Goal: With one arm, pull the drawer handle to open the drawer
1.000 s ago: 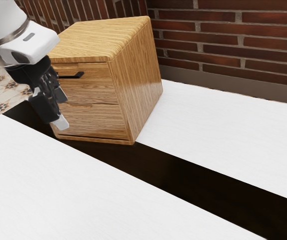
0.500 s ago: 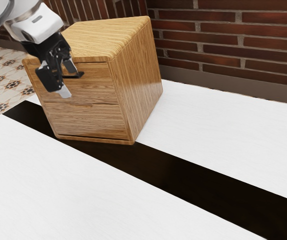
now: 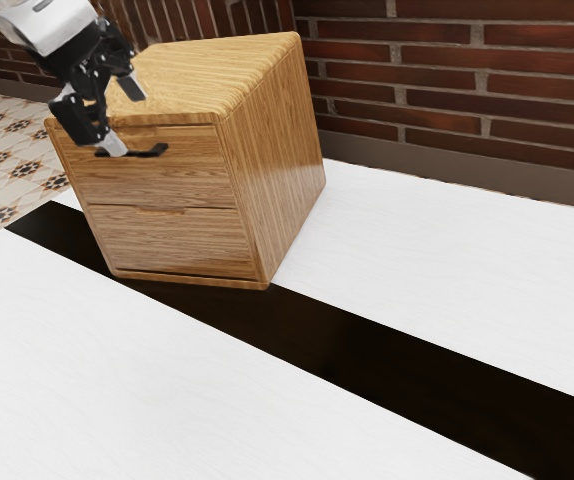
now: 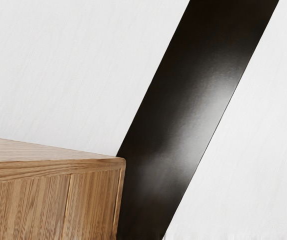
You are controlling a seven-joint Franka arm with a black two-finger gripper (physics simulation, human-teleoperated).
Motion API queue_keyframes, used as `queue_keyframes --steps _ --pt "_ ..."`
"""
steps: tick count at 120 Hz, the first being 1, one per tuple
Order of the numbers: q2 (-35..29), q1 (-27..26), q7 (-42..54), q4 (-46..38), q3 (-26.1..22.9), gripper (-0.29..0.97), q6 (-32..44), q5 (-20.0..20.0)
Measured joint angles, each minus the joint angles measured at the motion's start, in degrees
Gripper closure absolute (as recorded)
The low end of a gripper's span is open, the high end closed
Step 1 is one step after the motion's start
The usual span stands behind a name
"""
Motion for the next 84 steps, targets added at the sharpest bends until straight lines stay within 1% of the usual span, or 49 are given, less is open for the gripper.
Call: queue_keyframes --steps 5,21,29,35,52,62,67,75,84 --pt "-0.08 2.12 0.35 0.93 2.45 0.00 -0.45 0.01" --pt "0.06 11.56 1.24 3.69 10.45 0.00 -0.73 -0.06" --pt "0.90 15.20 1.63 3.71 12.46 0.00 0.48 -0.11" --pt "1.77 16.89 2.06 3.64 13.19 0.00 1.42 -0.04" --pt "3.58 18.81 3.34 2.57 15.32 0.00 5.32 -0.16" --pt "4.89 20.86 3.97 2.47 14.84 0.00 8.02 -0.33" --pt "5.20 20.88 4.25 2.48 14.14 0.00 9.03 -0.37" --pt "5.83 18.89 4.64 2.49 12.49 0.00 10.52 -0.41" --pt "6.62 13.56 5.03 2.43 10.20 0.00 11.71 -0.37"
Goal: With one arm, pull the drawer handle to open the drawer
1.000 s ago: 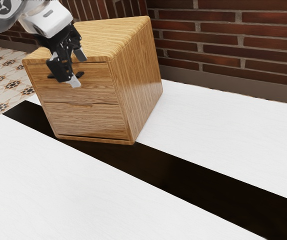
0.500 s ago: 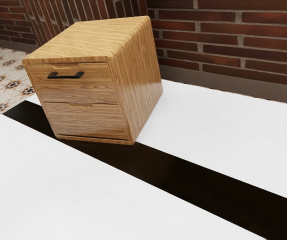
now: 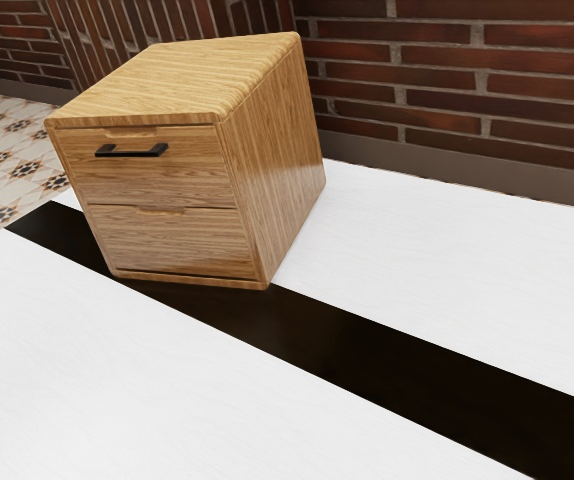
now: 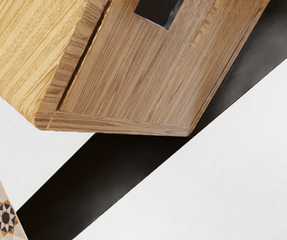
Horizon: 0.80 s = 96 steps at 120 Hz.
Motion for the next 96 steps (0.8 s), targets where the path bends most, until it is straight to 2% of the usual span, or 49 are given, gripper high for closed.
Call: queue_keyframes --steps 12,20,50,71,83,96 --pt "0.12 -7.34 0.48 -0.02 -3.26 0.00 0.07 0.25" --pt "0.15 -9.60 0.67 -0.01 -3.85 0.00 -0.41 0.25" --pt "0.57 -3.76 0.88 -2.11 -3.99 0.00 -1.18 0.44" --pt "0.89 -4.63 2.31 -2.61 -7.77 0.00 -1.36 3.07" --pt "0.95 -6.24 3.66 -3.15 -8.47 0.00 -1.45 4.02" --pt "0.42 -5.34 4.87 -3.22 -9.24 0.00 -1.56 4.26"
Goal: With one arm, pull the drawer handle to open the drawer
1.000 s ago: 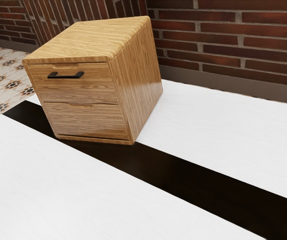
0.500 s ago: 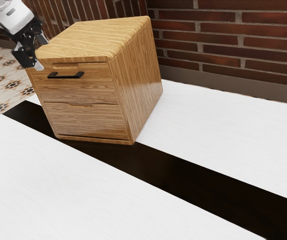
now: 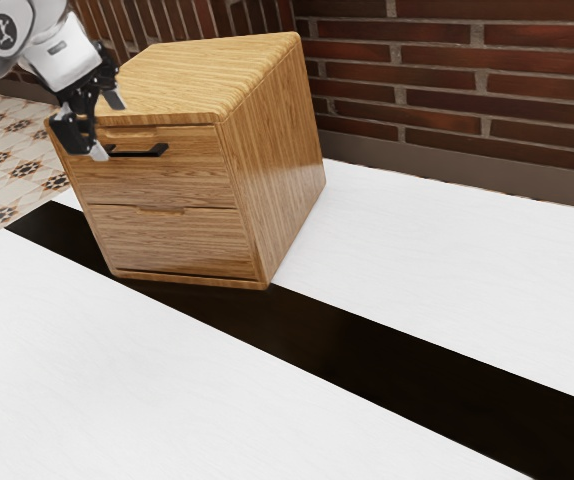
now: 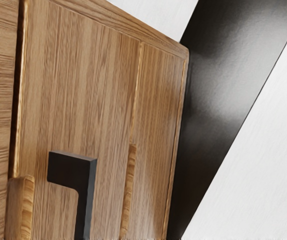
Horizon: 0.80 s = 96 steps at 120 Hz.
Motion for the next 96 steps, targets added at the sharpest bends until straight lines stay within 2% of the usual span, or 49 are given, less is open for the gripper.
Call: queue_keyframes --steps 22,36,47,63,96 --pt "-3.21 -0.16 1.72 -0.48 -0.48 0.00 -1.71 0.38" --pt "-8.00 -1.29 2.59 -4.56 -0.48 0.00 -2.06 0.63" --pt "-11.05 0.23 3.16 -9.31 -0.39 0.00 -0.52 1.05" --pt "-11.57 0.95 3.85 -12.30 0.15 0.00 2.87 1.39" --pt "-10.72 1.12 4.84 -12.61 3.86 0.00 6.90 1.56"
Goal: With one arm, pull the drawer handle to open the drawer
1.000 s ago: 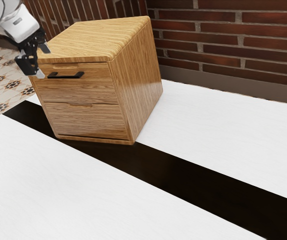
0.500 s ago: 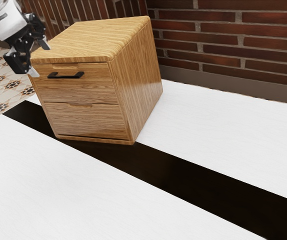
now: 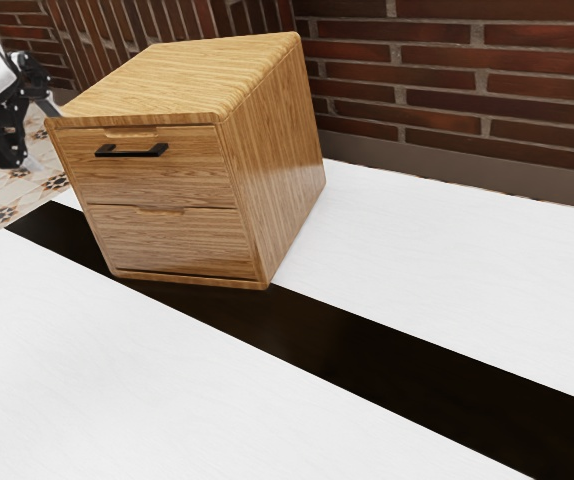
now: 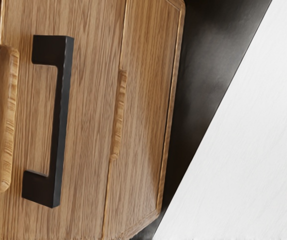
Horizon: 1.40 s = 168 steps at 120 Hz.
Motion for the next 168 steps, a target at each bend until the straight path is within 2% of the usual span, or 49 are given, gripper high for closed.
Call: queue_keyframes --steps 77,121,168 --pt "2.60 0.19 1.00 -0.29 3.05 0.00 4.50 -0.16" --pt "7.01 -2.31 1.05 -0.67 2.49 0.00 7.13 -0.49" --pt "7.70 -5.16 1.11 -1.55 3.60 0.00 7.57 -0.20"
